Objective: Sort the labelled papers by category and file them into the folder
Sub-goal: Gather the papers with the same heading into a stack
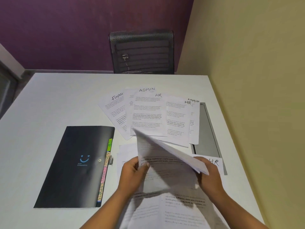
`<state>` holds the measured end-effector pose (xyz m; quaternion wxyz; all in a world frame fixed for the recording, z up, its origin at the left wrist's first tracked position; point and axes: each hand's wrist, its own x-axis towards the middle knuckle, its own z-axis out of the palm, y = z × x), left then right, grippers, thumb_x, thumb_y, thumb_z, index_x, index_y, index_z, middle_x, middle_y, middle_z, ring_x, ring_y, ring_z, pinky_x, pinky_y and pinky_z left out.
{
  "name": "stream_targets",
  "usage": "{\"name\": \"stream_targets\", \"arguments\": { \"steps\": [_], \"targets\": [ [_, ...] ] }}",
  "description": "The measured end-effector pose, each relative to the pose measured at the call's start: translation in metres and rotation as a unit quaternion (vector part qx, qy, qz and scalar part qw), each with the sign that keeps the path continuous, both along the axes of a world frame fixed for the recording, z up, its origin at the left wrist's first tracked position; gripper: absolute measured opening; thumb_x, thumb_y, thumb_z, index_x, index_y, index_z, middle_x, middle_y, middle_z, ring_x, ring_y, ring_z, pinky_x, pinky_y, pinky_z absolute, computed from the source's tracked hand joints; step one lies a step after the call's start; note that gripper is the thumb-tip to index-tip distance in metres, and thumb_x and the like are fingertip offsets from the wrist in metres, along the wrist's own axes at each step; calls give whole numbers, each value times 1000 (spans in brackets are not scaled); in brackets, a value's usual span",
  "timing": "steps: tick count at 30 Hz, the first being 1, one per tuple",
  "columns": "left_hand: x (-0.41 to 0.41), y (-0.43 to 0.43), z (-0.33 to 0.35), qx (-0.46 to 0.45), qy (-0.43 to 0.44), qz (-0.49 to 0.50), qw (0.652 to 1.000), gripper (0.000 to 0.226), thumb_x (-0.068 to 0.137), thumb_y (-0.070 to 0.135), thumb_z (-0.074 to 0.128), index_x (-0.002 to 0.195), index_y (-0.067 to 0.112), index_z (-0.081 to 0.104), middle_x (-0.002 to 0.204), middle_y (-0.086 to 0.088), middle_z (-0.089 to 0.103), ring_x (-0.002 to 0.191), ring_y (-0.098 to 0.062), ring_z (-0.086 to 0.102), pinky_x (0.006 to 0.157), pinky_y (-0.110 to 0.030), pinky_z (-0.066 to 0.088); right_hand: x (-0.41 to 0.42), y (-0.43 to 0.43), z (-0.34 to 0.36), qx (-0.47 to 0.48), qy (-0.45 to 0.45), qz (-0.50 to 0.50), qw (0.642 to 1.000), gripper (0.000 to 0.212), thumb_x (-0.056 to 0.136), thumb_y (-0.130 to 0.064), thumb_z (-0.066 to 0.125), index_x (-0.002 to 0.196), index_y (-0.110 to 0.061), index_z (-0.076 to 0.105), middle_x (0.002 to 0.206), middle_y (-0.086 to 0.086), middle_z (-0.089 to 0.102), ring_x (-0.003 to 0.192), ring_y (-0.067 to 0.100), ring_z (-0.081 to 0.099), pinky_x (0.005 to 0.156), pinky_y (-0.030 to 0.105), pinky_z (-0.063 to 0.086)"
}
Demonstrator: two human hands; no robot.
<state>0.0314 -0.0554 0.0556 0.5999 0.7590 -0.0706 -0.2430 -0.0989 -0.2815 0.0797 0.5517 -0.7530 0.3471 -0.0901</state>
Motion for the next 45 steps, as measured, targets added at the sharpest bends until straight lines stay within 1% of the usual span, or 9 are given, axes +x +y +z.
{"name": "stream_targets", "arguments": {
  "steps": [8, 12, 17, 20, 27, 33, 36, 39, 45],
  "targets": [
    [46, -22, -5, -38, 112, 16, 993, 13, 94, 19, 68, 102, 14, 76, 102, -12, 77, 98, -33, 73, 87, -50, 58, 29, -21, -30, 149, -2, -114, 982, 14, 95, -11, 65, 102, -19, 73, 92, -5, 80, 85, 17, 77, 78, 34, 59],
    [90, -29, -17, 90, 88, 109, 986, 20, 95, 9, 62, 84, 22, 73, 88, -7, 75, 86, -34, 71, 78, -49, 60, 47, -33, -41, 204, 12, -160, 966, 14, 97, -10, 63, 104, -13, 74, 94, 3, 80, 83, 24, 76, 80, 39, 60],
    [164, -36, -27, 287, 34, 206, 935, 33, 87, 26, 67, 112, 3, 65, 95, -10, 70, 99, -38, 66, 87, -44, 53, 67, -51, -45, 245, -1, -188, 951, 18, 99, -6, 58, 109, -6, 72, 104, 10, 78, 93, 30, 74, 86, 41, 58],
    [202, -44, -33, 357, 23, 179, 917, 50, 87, 35, 69, 123, 2, 57, 124, -17, 62, 112, -38, 61, 93, -41, 51, 74, -61, -50, 245, -1, -189, 951, 18, 98, -7, 59, 111, -9, 73, 105, 7, 79, 94, 26, 76, 79, 34, 60],
    [234, -60, -51, 553, 40, 56, 830, 77, 74, 61, 73, 125, 7, 54, 130, -15, 42, 120, -34, 46, 92, -43, 48, 77, -64, -60, 242, 1, -202, 949, 17, 96, -5, 62, 106, -12, 73, 102, 7, 79, 93, 26, 76, 80, 36, 62],
    [244, -66, -53, 475, 51, 54, 877, 84, 58, 26, 91, 125, 11, 43, 126, -15, 40, 112, -38, 54, 77, -40, 50, 71, -56, -62, 250, 3, -207, 946, 18, 96, -1, 59, 109, -5, 71, 109, 14, 77, 106, 34, 71, 102, 50, 49],
    [249, -64, -57, 419, 61, 70, 903, 74, 61, 11, 85, 122, 3, 43, 122, -17, 54, 105, -37, 62, 79, -40, 56, 69, -54, -62, 247, 3, -206, 947, 18, 96, -2, 60, 109, -6, 71, 107, 13, 77, 99, 31, 74, 93, 44, 57],
    [249, -64, -60, 413, 83, 69, 904, 65, 63, 10, 83, 117, 4, 48, 116, -16, 60, 105, -35, 62, 83, -42, 57, 67, -54, -63, 255, -3, -202, 946, 17, 96, -2, 60, 107, -8, 72, 104, 12, 78, 90, 25, 76, 78, 31, 62],
    [233, -83, -62, 448, 38, 102, 888, 73, 67, 38, 85, 120, 4, 48, 129, -18, 44, 116, -40, 54, 91, -45, 50, 63, -52, -62, 264, -19, -203, 943, 19, 95, 1, 59, 106, -6, 72, 106, 13, 78, 92, 25, 76, 82, 31, 61]
  ]
}}
